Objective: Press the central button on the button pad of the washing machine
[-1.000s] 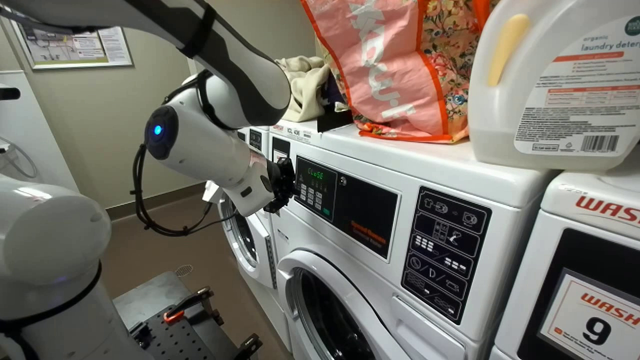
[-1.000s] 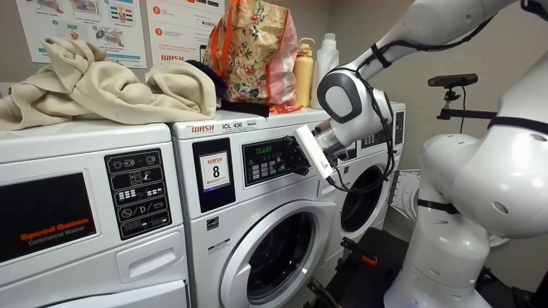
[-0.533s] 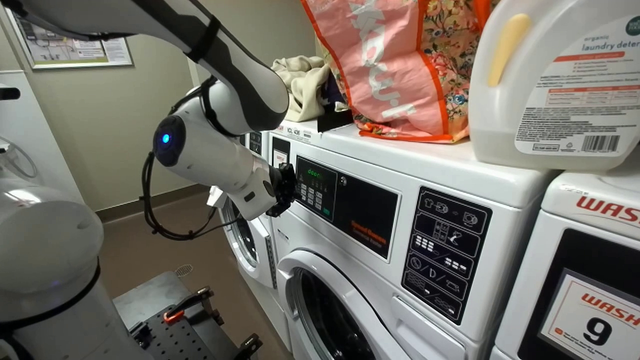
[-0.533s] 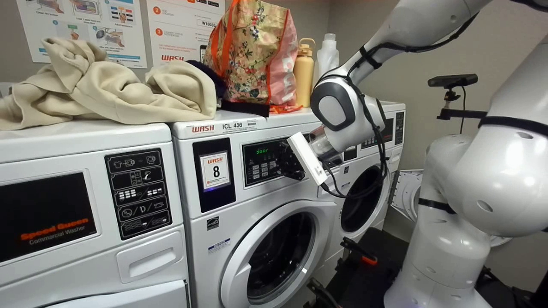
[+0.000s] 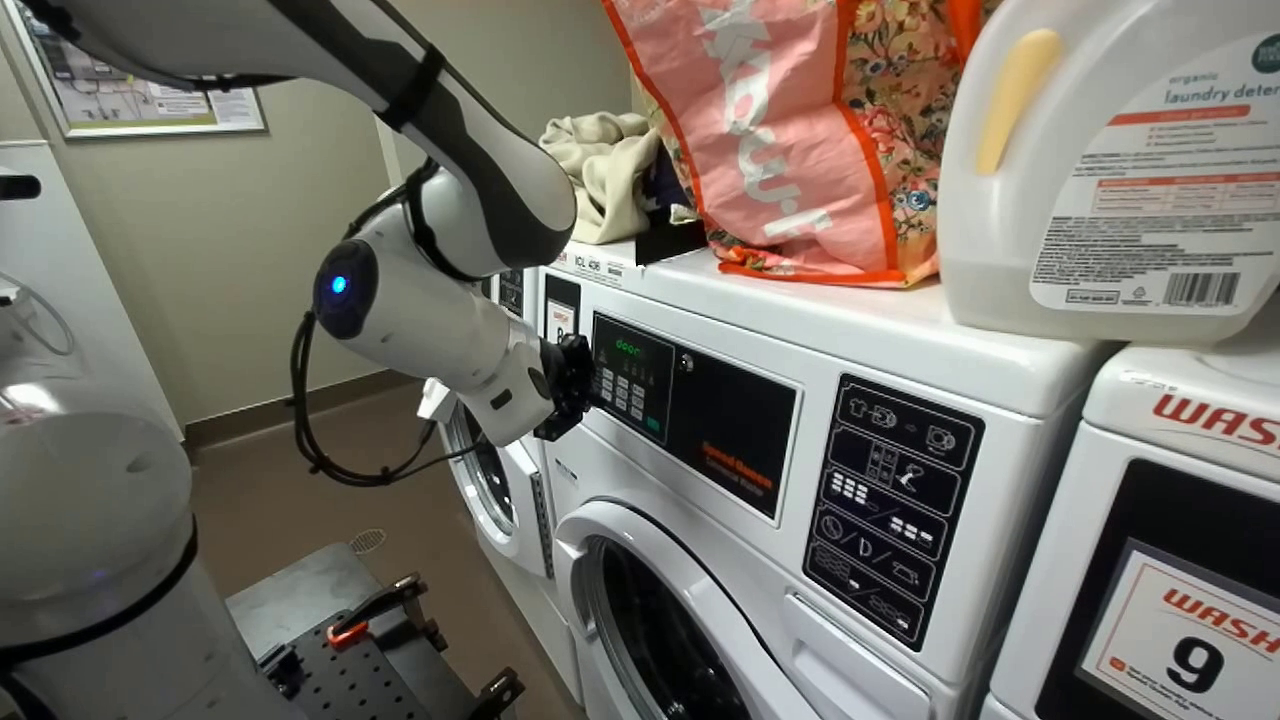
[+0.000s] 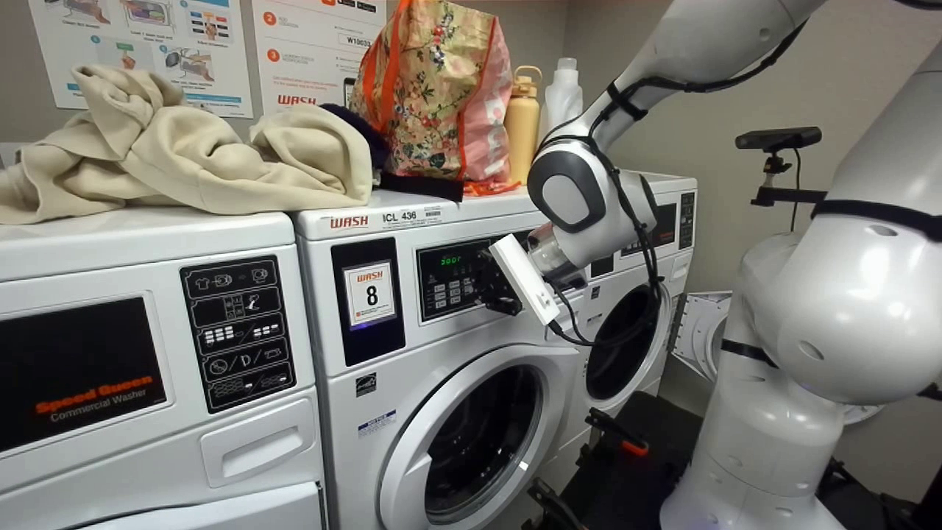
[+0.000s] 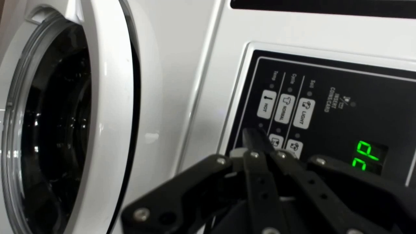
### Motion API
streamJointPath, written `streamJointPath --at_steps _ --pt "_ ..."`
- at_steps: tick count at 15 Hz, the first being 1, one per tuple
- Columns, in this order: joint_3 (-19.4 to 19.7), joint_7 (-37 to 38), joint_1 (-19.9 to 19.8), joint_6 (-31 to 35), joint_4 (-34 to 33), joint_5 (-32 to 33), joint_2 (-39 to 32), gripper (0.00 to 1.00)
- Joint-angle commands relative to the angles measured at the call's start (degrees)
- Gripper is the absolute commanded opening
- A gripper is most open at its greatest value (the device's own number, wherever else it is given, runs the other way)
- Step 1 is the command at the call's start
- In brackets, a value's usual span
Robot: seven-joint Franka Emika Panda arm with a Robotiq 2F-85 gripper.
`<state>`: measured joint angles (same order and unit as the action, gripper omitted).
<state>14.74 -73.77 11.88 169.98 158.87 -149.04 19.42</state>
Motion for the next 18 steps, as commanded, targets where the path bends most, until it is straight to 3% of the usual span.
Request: streamJointPath --at_steps 1,18 --pt "-2.89 2.12 -2.67 -1.09 -0.01 0.00 0.30 0.00" --pt "-13.25 5.53 -12.18 -2.89 0.29 -0.02 0.24 0.00"
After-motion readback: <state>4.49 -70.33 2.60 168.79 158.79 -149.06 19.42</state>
